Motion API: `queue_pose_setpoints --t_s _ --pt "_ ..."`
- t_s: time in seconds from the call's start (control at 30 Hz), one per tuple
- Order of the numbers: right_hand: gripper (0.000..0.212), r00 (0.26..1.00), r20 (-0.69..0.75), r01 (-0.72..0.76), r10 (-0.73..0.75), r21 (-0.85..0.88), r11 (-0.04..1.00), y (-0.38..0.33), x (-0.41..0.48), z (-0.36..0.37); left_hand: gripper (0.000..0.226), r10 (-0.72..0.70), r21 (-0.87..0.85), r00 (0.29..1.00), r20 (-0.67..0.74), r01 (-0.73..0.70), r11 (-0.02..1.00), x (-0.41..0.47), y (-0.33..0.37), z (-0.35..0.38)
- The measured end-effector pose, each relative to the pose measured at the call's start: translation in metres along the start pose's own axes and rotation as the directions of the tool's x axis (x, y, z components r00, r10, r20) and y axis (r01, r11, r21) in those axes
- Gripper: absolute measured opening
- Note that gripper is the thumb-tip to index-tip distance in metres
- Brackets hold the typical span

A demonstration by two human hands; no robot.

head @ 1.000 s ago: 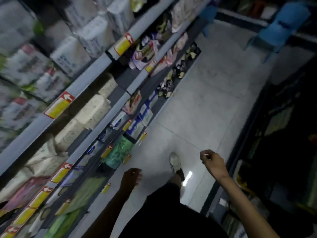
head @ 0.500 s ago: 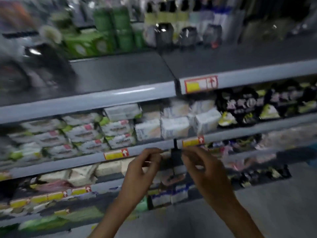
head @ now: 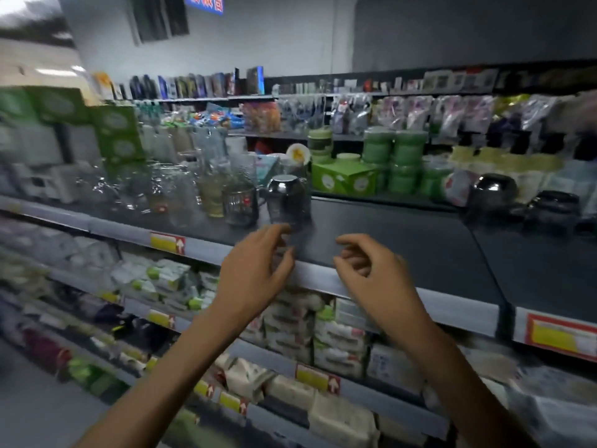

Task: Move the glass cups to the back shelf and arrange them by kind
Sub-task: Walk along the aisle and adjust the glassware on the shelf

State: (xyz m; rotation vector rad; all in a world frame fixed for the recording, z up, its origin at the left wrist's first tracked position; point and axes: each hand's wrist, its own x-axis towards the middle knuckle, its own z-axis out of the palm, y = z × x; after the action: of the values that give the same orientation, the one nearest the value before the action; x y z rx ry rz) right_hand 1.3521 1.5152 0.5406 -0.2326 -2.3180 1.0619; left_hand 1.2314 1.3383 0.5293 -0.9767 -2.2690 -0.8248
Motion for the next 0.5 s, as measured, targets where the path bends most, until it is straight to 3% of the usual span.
queue_pose_setpoints --t_s 0.13,0.27,0.37,0.5 --pt "0.039 0.997 -0.005 0.08 -0.082 -0.152 0.985 -0.015 0.078 0.038 0.045 0.036 0.243 0.997 -0.066 -0.019 0.97 0.059 -0.055 -0.009" --pt "0.079 0.998 0.041 0.047 -0.037 -0.29 0.956 -0.031 0.141 0.075 0.066 -0.055 0.426 0.998 -0.027 0.061 0.903 0.101 -0.099 -0.01" --pt "0.093 1.0 0.023 0.018 -0.011 -0.344 0.939 -0.033 0.166 0.098 0.071 -0.124 0.417 0.992 0.035 0.098 0.904 0.118 -0.117 -0.004" --pt "0.088 1.0 -0.007 -0.003 0.0 -0.371 0.929 -0.027 0.173 0.111 0.045 -0.181 0.284 0.982 0.064 0.156 0.946 0.121 -0.128 0.008"
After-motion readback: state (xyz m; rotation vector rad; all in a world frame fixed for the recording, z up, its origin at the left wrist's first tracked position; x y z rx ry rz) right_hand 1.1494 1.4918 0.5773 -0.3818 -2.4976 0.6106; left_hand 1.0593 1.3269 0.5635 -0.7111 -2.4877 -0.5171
